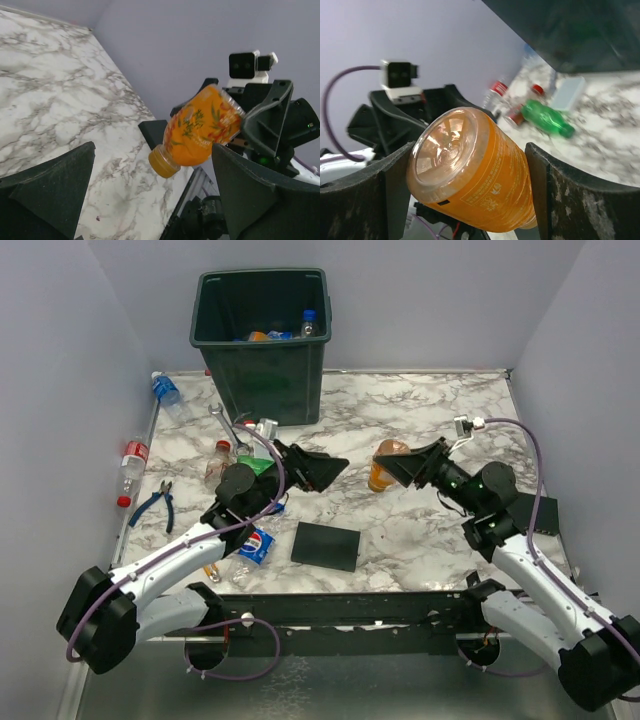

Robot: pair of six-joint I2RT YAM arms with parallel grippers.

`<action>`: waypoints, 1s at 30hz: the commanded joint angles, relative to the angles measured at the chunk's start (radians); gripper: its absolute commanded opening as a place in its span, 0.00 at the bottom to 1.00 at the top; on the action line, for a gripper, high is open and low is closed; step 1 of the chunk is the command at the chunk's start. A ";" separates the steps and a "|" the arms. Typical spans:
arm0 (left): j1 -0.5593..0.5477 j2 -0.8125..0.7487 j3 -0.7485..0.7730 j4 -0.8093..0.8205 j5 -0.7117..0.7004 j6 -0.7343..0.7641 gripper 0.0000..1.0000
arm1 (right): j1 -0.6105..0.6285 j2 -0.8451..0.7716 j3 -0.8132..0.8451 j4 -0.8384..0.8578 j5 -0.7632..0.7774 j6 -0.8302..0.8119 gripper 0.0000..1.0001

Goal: Put the plastic bottles in the bin
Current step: Pick up the plastic bottle at the center of the board.

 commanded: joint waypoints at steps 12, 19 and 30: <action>-0.129 0.053 0.038 0.311 0.202 0.180 0.99 | 0.038 0.205 -0.061 0.869 -0.008 0.539 0.34; -0.129 -0.003 0.021 0.304 0.200 0.378 0.99 | 0.037 0.296 -0.014 0.935 -0.100 0.708 0.31; -0.129 0.093 0.139 0.200 0.395 0.425 0.99 | 0.038 0.294 0.079 0.753 -0.188 0.663 0.29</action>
